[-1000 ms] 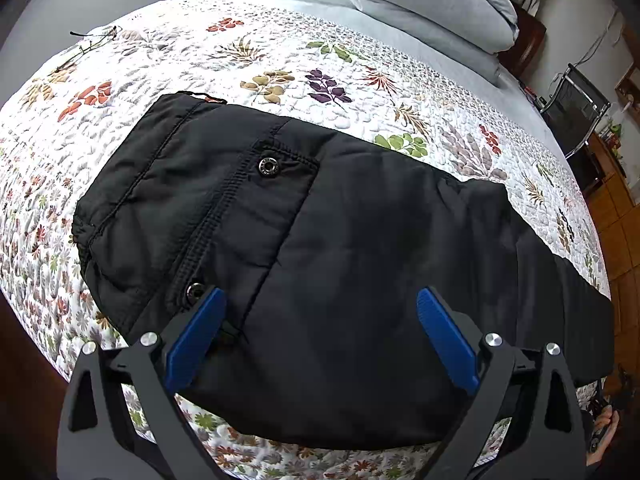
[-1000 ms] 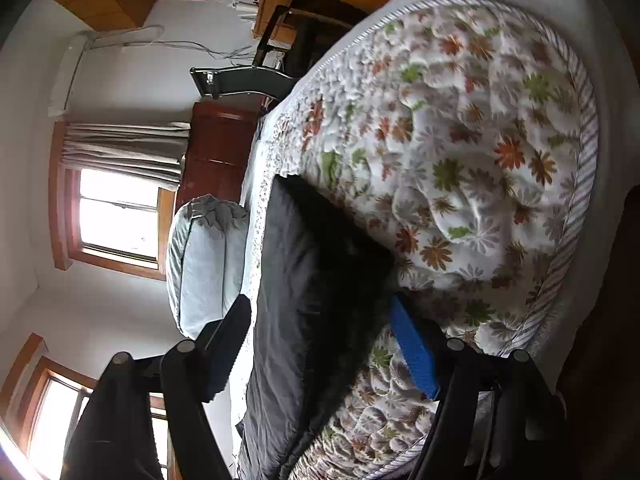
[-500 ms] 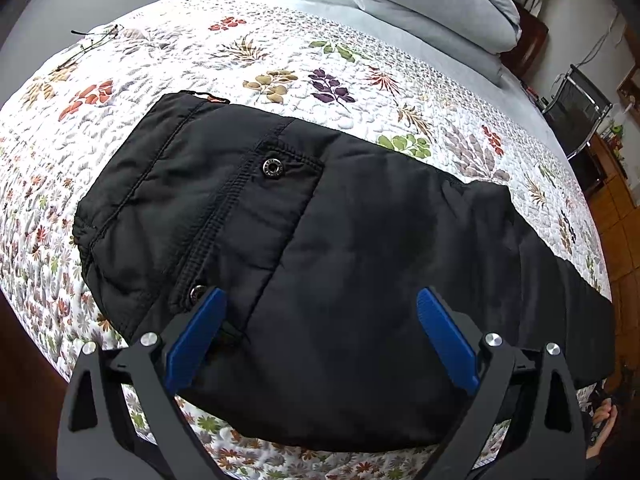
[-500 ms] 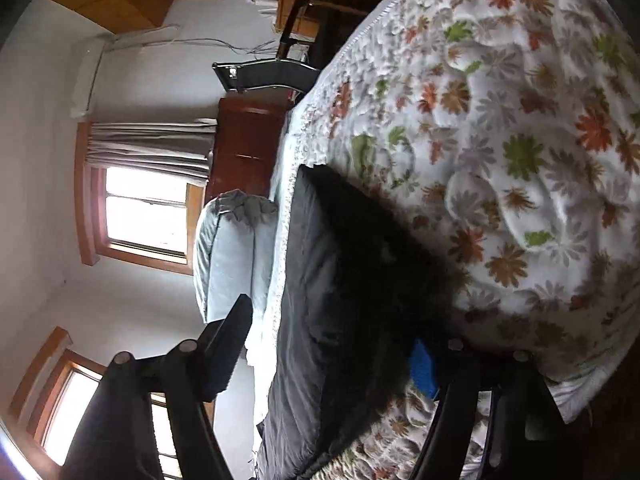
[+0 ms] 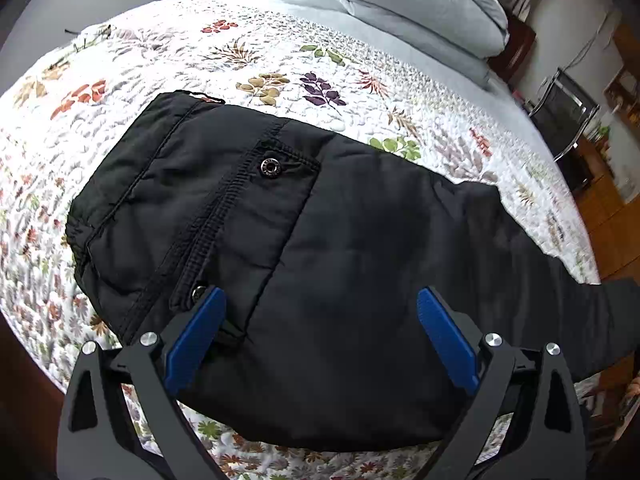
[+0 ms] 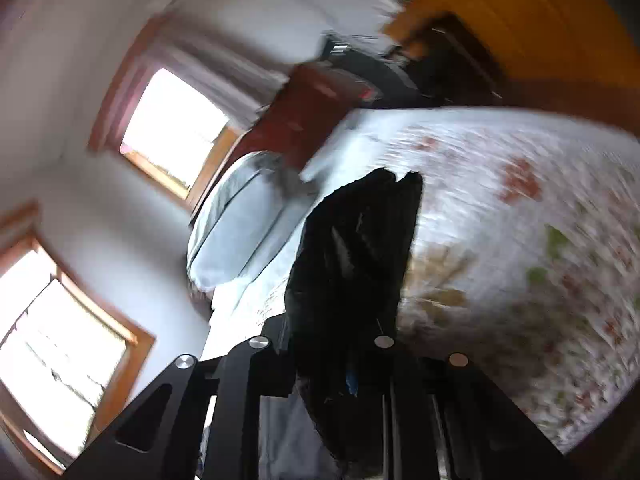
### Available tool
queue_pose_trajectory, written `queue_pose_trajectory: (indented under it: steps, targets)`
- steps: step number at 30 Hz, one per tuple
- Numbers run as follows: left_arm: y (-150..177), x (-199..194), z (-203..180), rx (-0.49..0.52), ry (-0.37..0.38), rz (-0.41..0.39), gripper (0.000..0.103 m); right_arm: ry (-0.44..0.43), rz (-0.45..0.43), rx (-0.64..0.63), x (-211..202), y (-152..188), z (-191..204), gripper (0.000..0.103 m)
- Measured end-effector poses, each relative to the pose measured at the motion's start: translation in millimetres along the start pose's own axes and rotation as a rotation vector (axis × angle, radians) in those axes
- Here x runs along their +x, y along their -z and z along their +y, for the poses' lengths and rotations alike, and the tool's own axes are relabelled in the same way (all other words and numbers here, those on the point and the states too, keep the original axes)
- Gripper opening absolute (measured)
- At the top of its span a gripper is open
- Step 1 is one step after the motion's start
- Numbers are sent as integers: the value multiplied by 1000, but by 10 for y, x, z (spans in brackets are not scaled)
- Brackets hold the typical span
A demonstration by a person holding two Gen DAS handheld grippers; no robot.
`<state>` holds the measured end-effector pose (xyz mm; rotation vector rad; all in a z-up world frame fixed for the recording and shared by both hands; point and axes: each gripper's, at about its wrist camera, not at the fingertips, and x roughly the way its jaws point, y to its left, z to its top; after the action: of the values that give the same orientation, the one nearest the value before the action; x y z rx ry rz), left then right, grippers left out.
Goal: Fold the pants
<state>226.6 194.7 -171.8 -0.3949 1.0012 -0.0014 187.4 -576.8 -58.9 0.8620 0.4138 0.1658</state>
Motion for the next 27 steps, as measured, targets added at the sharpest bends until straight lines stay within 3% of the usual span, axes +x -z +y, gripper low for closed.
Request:
queue_pose_trajectory:
  steps: [7,10,13,18,22,27]
  targets:
    - [-9,-51,124,-41,86,-2,96,7,101,-342,447,332,1399,18]
    - [-8,-64,170,-57,117,-4,96,31,160,-524,729,714,1967,18]
    - [-10,-69,218,-79,148,-8,96,76,242,-735,1102,1306,2444,18]
    - [-4,-75,267,-96,184,-15,96,128,378,-973,1592,2334,2690,17]
    - [10,-75,290,-90,203,-14,96,179,473,-1159,1825,3146,2629,17]
    - [23,-80,319,-91,222,-16,96,215,521,-1278,1921,3617,2448,17]
